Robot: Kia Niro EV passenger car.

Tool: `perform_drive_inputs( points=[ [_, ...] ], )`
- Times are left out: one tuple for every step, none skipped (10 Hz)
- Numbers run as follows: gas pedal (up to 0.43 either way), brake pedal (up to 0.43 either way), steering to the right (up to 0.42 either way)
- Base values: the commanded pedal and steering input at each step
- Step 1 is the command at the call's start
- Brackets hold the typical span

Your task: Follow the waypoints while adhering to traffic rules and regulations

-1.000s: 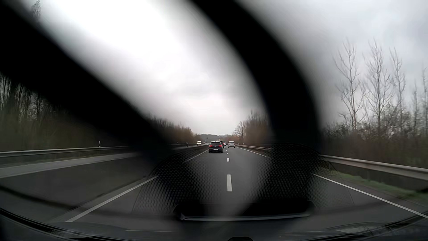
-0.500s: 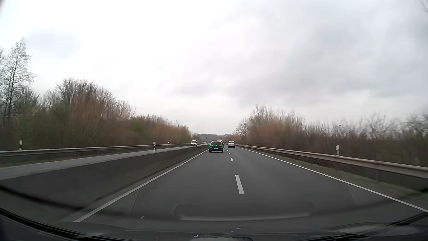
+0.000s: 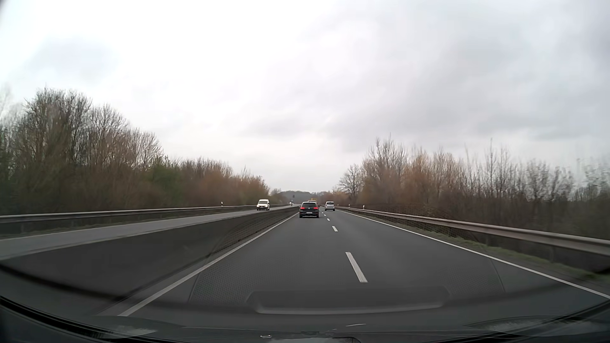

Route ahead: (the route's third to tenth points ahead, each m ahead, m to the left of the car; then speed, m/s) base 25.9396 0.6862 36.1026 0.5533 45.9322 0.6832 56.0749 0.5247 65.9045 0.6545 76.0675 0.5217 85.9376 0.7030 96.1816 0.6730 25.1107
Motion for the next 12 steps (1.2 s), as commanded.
perform_drive_inputs(
  points=[
    [0.169, 0.0, 0.001],
    [0.169, 0.0, 0.001],
    [0.169, 0.0, 0.001],
    [0.169, 0.0, 0.001],
    [0.169, 0.0, 0.001],
    [0.169, 0.0, 0.001],
    [0.169, 0.0, 0.001],
    [0.169, 0.0, 0.001],
    [0.169, 0.0, 0.001],
    [0.169, 0.0, 0.001],
    [0.169, 0.0, 0.001],
    [0.169, 0.0, 0.001]
  ],
)
